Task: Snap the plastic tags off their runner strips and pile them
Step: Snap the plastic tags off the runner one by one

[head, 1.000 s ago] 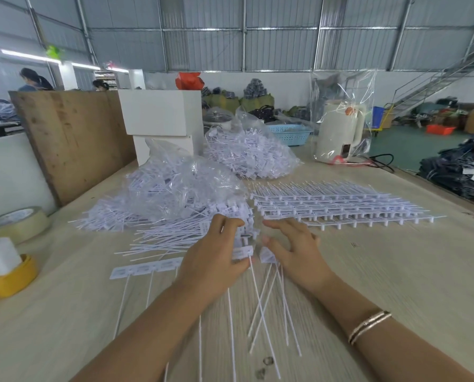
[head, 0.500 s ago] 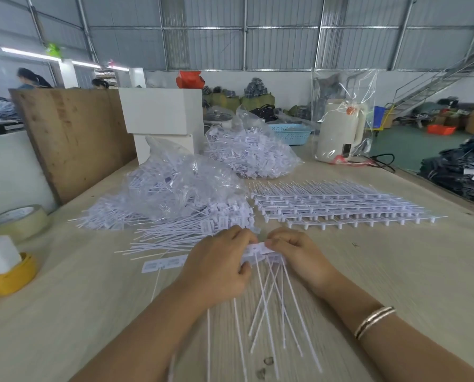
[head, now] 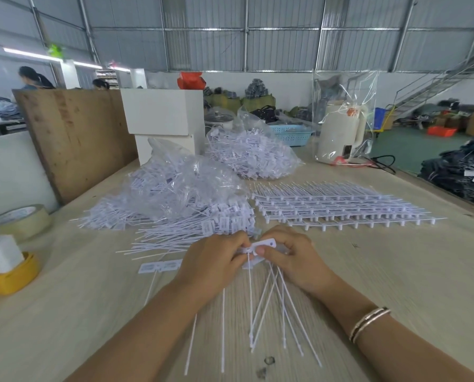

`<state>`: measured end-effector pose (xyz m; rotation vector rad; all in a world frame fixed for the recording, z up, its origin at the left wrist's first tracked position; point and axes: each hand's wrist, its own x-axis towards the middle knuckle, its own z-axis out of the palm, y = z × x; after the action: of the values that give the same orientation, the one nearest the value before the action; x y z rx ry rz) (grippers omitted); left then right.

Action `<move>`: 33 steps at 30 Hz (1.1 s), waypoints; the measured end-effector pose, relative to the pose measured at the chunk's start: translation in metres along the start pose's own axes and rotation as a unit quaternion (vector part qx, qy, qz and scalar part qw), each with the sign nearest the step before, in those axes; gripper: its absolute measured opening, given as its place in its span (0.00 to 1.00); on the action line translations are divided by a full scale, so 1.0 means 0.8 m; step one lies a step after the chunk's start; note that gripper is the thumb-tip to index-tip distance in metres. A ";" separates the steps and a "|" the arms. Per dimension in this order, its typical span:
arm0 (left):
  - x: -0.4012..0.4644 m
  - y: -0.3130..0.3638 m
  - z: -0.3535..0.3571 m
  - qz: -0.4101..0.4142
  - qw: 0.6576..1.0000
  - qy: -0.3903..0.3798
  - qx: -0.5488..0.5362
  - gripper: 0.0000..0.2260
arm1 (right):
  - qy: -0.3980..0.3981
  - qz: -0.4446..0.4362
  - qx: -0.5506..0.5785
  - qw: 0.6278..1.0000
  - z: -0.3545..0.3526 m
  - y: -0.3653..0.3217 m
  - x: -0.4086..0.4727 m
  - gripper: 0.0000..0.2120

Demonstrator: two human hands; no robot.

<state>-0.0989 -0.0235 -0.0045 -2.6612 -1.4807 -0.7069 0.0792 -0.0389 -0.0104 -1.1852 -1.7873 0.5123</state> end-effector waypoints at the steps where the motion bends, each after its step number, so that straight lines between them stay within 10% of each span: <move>1: 0.000 -0.001 0.001 -0.003 1.000 0.002 -0.006 0.09 | 0.004 -0.007 -0.004 1.000 0.000 0.000 0.000 0.03; 15: -0.002 0.006 0.002 -0.008 0.996 0.010 -0.085 0.10 | 0.080 -0.054 -0.117 0.988 0.004 0.000 -0.006 0.07; 24: 0.001 0.011 -0.001 -0.010 0.997 0.023 -0.068 0.08 | 0.045 0.075 0.246 0.965 0.003 -0.012 -0.006 0.10; 33: 0.002 0.021 -0.001 0.004 0.998 0.025 -0.057 0.09 | 0.041 0.126 0.358 0.924 0.001 -0.005 -0.001 0.07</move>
<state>-0.0850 -0.0315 0.0006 -2.7072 -1.4584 -0.8765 0.0770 -0.0410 -0.0081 -0.8853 -1.1990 1.1349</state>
